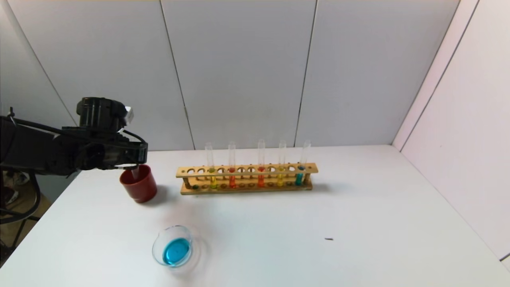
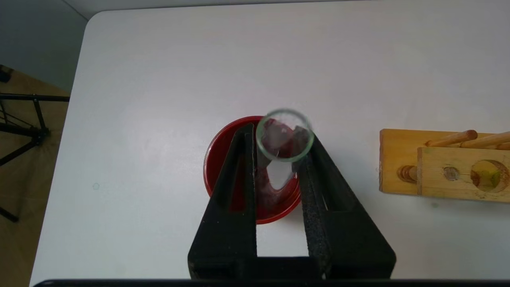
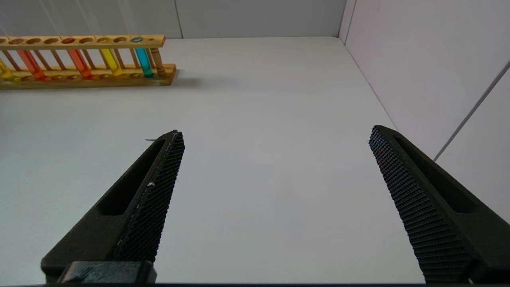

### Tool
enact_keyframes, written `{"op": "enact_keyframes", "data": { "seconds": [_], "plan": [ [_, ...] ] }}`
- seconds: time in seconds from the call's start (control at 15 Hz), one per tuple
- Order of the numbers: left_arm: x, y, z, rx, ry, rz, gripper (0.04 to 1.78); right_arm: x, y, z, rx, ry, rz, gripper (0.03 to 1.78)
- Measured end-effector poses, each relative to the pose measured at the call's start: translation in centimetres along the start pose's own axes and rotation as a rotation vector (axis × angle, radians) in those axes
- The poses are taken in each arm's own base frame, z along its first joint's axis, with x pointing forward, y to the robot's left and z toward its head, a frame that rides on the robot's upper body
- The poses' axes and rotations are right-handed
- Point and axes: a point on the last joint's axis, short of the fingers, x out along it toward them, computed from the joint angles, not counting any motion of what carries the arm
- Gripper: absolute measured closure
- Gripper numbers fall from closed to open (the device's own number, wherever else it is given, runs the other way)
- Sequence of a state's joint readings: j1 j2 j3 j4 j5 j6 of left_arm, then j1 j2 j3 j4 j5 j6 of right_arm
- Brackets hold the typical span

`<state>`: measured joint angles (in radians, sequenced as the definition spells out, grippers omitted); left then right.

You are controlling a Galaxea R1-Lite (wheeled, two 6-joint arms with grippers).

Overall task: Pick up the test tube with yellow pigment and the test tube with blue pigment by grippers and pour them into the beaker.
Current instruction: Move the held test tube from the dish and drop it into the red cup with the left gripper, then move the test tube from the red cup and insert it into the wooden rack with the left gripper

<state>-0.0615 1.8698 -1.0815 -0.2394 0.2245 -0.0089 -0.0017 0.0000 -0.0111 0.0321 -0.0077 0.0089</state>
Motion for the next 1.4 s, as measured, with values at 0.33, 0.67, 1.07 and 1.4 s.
{"op": "enact_keyframes", "data": {
  "seconds": [0.33,0.67,1.07,1.4],
  "plan": [
    [0.0,-0.1,-0.4,0.004,0.002,-0.002,0.73,0.0,0.0,0.0,0.0,0.0,0.0,0.11],
    [-1.8,-0.8,0.1,0.012,-0.031,-0.029,0.13,0.0,0.0,0.0,0.0,0.0,0.0,0.11],
    [-7.0,-5.6,-0.8,0.004,-0.084,-0.079,0.07,0.0,0.0,0.0,0.0,0.0,0.0,0.11],
    [-9.7,-9.7,-2.7,-0.026,-0.167,-0.128,0.07,0.0,0.0,0.0,0.0,0.0,0.0,0.11]
  ]
}}
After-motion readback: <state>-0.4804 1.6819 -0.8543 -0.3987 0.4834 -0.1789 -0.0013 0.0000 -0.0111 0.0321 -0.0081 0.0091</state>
